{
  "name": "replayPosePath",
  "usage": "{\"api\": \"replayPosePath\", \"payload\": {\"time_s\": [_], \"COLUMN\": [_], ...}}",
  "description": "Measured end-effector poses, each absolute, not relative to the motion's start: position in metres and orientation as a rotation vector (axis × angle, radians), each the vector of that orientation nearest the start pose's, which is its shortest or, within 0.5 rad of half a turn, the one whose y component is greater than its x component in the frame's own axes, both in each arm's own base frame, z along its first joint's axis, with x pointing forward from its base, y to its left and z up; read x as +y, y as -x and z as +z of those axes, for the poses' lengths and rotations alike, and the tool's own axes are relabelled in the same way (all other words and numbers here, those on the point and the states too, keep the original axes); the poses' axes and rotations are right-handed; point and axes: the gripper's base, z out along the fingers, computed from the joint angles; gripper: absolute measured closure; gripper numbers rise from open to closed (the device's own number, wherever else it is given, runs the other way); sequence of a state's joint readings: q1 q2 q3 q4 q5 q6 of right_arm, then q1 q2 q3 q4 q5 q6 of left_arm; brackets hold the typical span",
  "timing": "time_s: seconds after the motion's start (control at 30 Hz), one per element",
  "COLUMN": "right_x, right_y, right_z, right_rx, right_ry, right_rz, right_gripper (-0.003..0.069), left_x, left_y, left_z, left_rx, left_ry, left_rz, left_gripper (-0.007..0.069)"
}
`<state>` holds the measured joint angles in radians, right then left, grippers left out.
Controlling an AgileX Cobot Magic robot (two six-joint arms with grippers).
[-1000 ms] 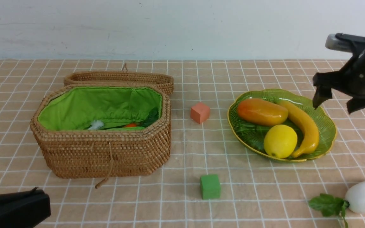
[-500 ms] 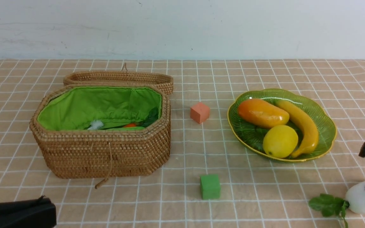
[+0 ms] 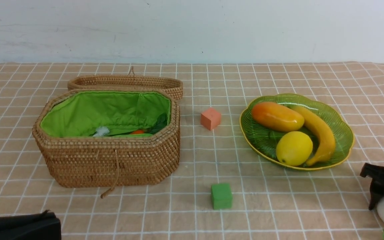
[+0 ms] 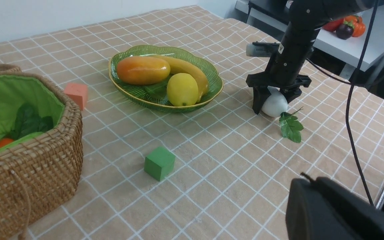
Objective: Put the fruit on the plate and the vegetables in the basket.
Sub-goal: Take a daikon with your right arm and place it on the basket on the left.
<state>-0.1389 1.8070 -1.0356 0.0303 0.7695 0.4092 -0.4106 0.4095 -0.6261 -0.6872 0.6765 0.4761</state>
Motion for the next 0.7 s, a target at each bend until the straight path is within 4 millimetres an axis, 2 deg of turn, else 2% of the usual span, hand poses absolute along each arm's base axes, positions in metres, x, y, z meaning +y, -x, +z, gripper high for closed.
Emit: {"api": "replayPosePath", "payload": {"time_s": [0.13,0.17,0.23,0.27,0.3,0.33,0.37,0.4,0.47,0.5,0.53,0.57,0.6,0.63,0.7], "right_x": [-0.043,-0.043,-0.038,-0.037,-0.019,-0.014,0.004,0.017,0.055,0.093,0.122,0.159,0.16,0.211,0.251], "right_y": [-0.319,-0.317,-0.314,-0.314,-0.312,-0.312,-0.313,-0.313,-0.316,-0.318,-0.32,-0.321,-0.321,-0.325,-0.333], "right_z": [0.165,0.178,0.214,0.22,0.261,0.266,0.287,0.304,0.333,0.355,0.368,0.377,0.381,0.386,0.384], "right_rx": [2.941,2.95,2.905,2.899,2.818,2.81,2.759,2.713,2.611,2.499,2.412,2.313,2.291,2.155,2.032], "right_ry": [-0.744,-0.716,-0.659,-0.65,-0.519,-0.488,-0.37,-0.276,-0.034,0.226,0.386,0.569,0.579,0.786,0.918], "right_rz": [0.045,0.038,0.041,0.042,0.077,0.085,0.132,0.176,0.286,0.37,0.427,0.49,0.493,0.555,0.581], "right_gripper": [0.0189,0.0189,0.0189,0.0189,0.0189,0.0189,0.0189,0.0189,0.0189,0.0189,0.0189,0.0189,0.0189,0.0189,0.0189], "left_x": [-0.061,-0.061,-0.061,-0.061,-0.06,-0.06,-0.06,-0.059,-0.057,-0.054,-0.051,-0.047,-0.046,-0.041,-0.036], "left_y": [-0.05,-0.05,-0.05,-0.05,-0.051,-0.051,-0.051,-0.052,-0.054,-0.057,-0.06,-0.063,-0.063,-0.067,-0.069], "left_z": [0.346,0.346,0.347,0.347,0.347,0.347,0.347,0.347,0.347,0.347,0.348,0.348,0.348,0.349,0.349], "left_rx": [1.768,1.768,1.761,1.761,1.754,1.753,1.752,1.751,1.753,1.753,1.754,1.757,1.757,1.757,1.763], "left_ry": [-0.582,-0.581,-0.575,-0.575,-0.569,-0.567,-0.566,-0.561,-0.543,-0.512,-0.485,-0.437,-0.431,-0.372,-0.314], "left_rz": [-0.723,-0.722,-0.72,-0.72,-0.714,-0.713,-0.704,-0.694,-0.657,-0.609,-0.568,-0.53,-0.522,-0.465,-0.424], "left_gripper": [0.062,0.062,0.062,0.062,0.062,0.062,0.062,0.062,0.062,0.062,0.062,0.062,0.062,0.062,0.062]}}
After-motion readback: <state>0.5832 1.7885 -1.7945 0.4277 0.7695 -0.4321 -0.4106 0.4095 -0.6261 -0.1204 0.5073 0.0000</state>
